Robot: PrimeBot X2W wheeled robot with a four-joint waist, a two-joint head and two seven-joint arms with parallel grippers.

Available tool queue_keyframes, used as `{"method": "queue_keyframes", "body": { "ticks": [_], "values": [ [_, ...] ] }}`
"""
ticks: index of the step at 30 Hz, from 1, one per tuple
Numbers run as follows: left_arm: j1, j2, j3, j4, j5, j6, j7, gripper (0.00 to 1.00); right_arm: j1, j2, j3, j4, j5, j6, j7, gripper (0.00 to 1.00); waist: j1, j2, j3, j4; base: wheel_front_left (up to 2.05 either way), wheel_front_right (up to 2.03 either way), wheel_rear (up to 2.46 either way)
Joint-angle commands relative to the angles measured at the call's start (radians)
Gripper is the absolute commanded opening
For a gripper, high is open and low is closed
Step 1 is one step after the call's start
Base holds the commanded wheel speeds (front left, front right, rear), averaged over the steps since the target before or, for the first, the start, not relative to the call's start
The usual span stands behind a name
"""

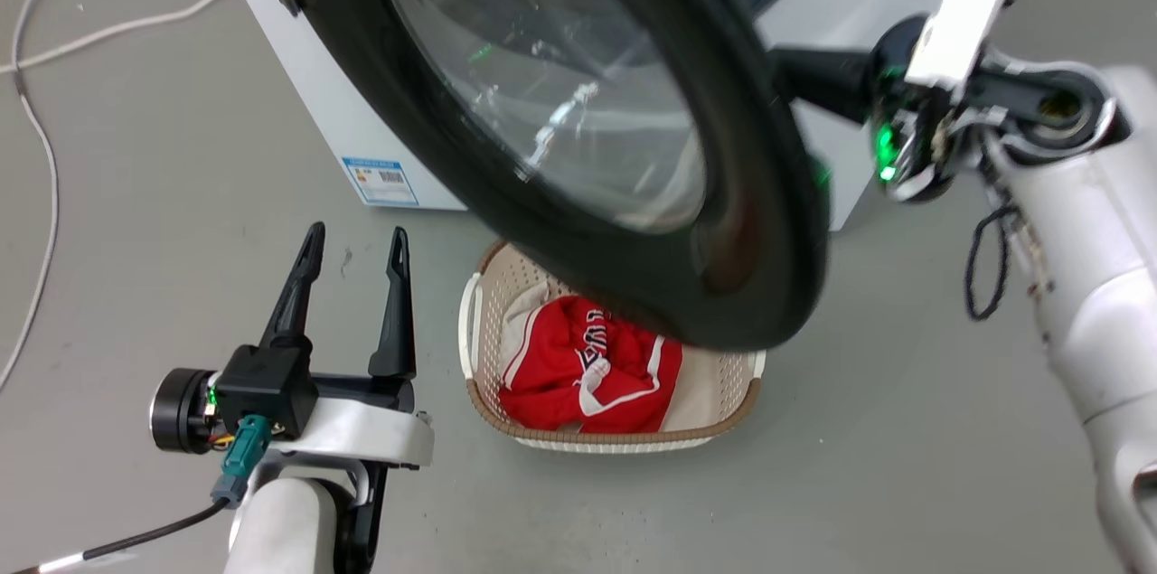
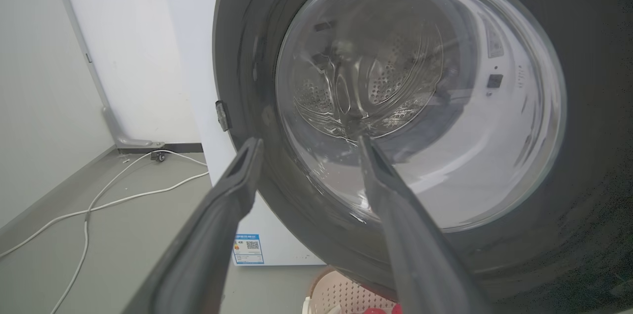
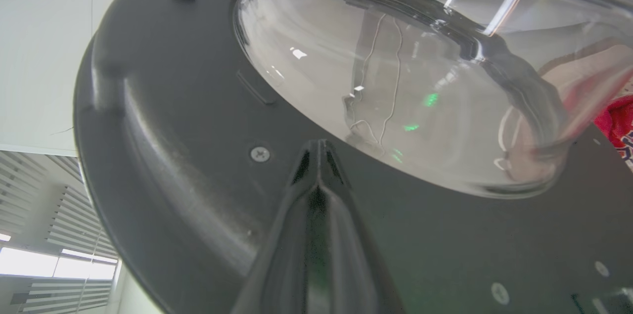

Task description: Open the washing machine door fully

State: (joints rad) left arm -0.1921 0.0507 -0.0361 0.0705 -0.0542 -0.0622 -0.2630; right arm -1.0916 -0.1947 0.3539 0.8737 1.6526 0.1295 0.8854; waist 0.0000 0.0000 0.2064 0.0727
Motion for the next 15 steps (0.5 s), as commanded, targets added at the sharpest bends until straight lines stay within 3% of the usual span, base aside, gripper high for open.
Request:
{"method": "queue_keyframes", "body": {
  "ticks": [1, 15],
  "values": [
    [0.01, -0.001, -0.001, 0.004, 0.006, -0.003, -0.003, 1.0, 0.026, 0.016, 0.007, -0.015, 0.01, 0.002, 0.016, 0.0, 0.0, 0.0, -0.026, -0.004, 0.0, 0.0, 0.0],
    [0.065, -0.001, -0.024, 0.022, -0.004, -0.01, -0.003, 1.0, 0.237, 0.105, 0.118, -0.236, 0.034, 0.002, 0.11, 0.0, 0.0, 0.0, -0.112, 0.018, 0.0, 0.0, 0.0]
  ]
}}
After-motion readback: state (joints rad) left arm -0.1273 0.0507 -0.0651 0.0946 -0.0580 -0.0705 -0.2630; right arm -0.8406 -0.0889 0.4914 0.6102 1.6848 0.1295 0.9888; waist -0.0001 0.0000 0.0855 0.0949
